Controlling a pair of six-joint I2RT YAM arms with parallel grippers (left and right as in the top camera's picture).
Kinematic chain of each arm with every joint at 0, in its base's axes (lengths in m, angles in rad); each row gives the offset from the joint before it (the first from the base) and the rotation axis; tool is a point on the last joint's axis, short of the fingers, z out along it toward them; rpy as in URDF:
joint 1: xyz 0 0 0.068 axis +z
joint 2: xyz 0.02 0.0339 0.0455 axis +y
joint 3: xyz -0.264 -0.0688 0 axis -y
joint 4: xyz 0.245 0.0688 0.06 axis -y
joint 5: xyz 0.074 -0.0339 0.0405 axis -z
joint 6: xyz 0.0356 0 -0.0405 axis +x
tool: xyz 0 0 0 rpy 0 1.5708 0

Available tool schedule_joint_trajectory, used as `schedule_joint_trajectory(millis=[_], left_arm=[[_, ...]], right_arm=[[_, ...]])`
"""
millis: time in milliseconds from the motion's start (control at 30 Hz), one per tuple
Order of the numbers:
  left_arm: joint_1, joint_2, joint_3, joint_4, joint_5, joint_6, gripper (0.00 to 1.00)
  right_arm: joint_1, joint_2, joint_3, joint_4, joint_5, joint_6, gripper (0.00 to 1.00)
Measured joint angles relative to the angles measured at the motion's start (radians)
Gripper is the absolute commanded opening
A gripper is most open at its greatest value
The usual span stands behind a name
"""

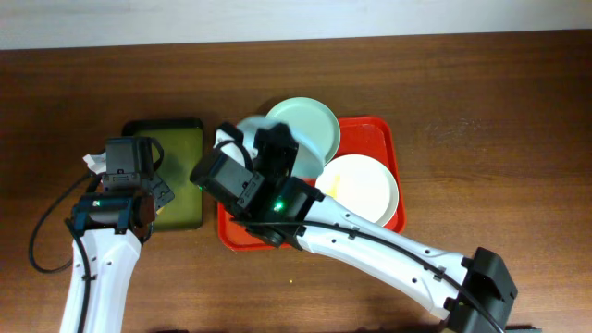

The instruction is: Clean dirty plates on tray and stack at the side

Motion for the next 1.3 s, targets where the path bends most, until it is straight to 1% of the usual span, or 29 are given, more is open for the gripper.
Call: schedule_joint_trajectory(millis=[133,200,233,267,300,333,433,533,600,667,733,800,833,867,900,933,1100,1233,1300], left_arm=[[0.0,0.0,0.0,0.0,0.003,0.0,0.0],[0.0,0.0,0.0,0.0,0.003,0.0,0.0],[0.0,0.0,0.0,0.0,0.003,0.0,0.0],[0.0,0.0,0.0,0.0,0.004,0.0,0.0],[0.0,0.0,0.0,-0.002,0.004,0.0,0.0],[0.0,0.0,0.0,-0.003,0.004,0.0,0.0],[0.0,0.0,0.0,-0.005,0.004,0.0,0.0],[0.0,0.0,0.0,-0.006,0.004,0.0,0.0],[0.0,0.0,0.0,-0.006,0.004,0.0,0.0],[0.0,0.0,0.0,0.001,0.004,0.0,0.0],[0.0,0.0,-0.001,0.012,0.004,0.0,0.0],[0.0,0.0,-0.003,0.015,0.004,0.0,0.0],[0.0,0.0,-0.005,0.016,0.004,0.0,0.0],[0.0,0.0,-0.005,0.016,0.005,0.0,0.0],[0.0,0.0,-0.006,0.017,0.005,0.0,0.0],[0.0,0.0,-0.006,0.017,0.005,0.0,0.0],[0.0,0.0,-0.006,0.022,0.014,0.0,0.0],[0.0,0.0,-0.007,0.031,0.015,0.0,0.0],[0.0,0.0,-0.007,0.032,0.015,0.0,0.0]], right_arm=[[-0.001,0.0,0.0,0.034,0.116,-0.074,0.04],[-0.001,0.0,0.001,-0.002,0.102,-0.022,0.04],[-0.002,0.0,0.003,-0.06,0.043,0.028,0.04],[-0.01,0.0,0.004,-0.174,-0.127,0.073,0.04],[-0.014,0.004,0.003,-0.208,-0.219,0.083,0.04],[-0.019,0.006,0.001,-0.218,-0.267,0.092,0.04],[-0.05,0.008,0.0,-0.192,-0.33,0.147,0.04],[-0.136,0.005,0.0,-0.171,-0.375,0.24,0.04],[-0.226,-0.005,0.0,-0.18,-0.455,0.319,0.04],[-0.335,-0.025,0.0,-0.2,-0.575,0.39,0.04],[-0.47,-0.043,0.002,-0.223,-0.741,0.456,0.04],[-0.639,-0.05,0.002,-0.246,-0.946,0.536,0.04],[-0.698,-0.05,0.002,-0.254,-1.011,0.554,0.04],[-0.804,-0.048,0.002,-0.262,-1.119,0.594,0.04],[-0.859,-0.047,0.002,-0.263,-1.173,0.61,0.04],[-0.948,-0.044,0.002,-0.263,-1.247,0.632,0.04],[-1.255,0.006,0.002,-0.264,-1.405,0.682,0.04],[-1.427,0.076,0.002,-0.244,-1.442,0.705,0.04],[-1.476,0.112,0.002,-0.221,-1.449,0.71,0.04]])
